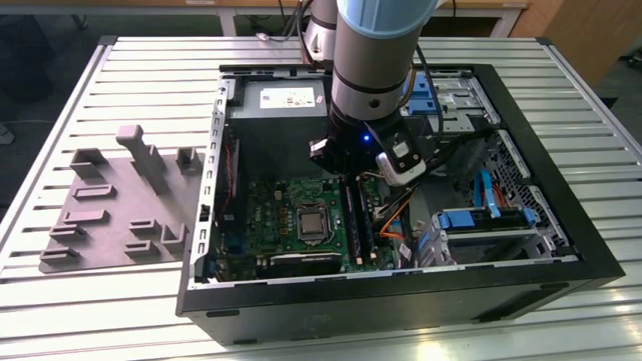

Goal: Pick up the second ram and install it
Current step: 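Press down the second ram until it locks into place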

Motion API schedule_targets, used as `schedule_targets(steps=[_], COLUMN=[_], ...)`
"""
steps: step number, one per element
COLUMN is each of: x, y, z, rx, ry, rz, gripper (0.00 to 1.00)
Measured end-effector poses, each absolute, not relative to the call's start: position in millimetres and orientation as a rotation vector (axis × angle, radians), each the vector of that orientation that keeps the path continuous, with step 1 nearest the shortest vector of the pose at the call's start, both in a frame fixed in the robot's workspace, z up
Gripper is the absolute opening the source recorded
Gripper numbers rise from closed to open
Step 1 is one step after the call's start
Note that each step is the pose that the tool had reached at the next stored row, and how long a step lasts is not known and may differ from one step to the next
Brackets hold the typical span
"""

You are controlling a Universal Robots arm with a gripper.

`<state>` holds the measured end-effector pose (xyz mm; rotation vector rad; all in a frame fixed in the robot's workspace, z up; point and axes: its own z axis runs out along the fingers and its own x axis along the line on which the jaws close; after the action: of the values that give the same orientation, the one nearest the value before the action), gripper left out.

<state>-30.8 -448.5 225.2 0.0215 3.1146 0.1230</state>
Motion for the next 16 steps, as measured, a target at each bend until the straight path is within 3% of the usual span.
schedule_targets(steps=[16], x=[-30.8], y=[-448.5], z=[218.9], rx=[0.022], ry=[3.115], rz=[0.123], gripper=[0.11])
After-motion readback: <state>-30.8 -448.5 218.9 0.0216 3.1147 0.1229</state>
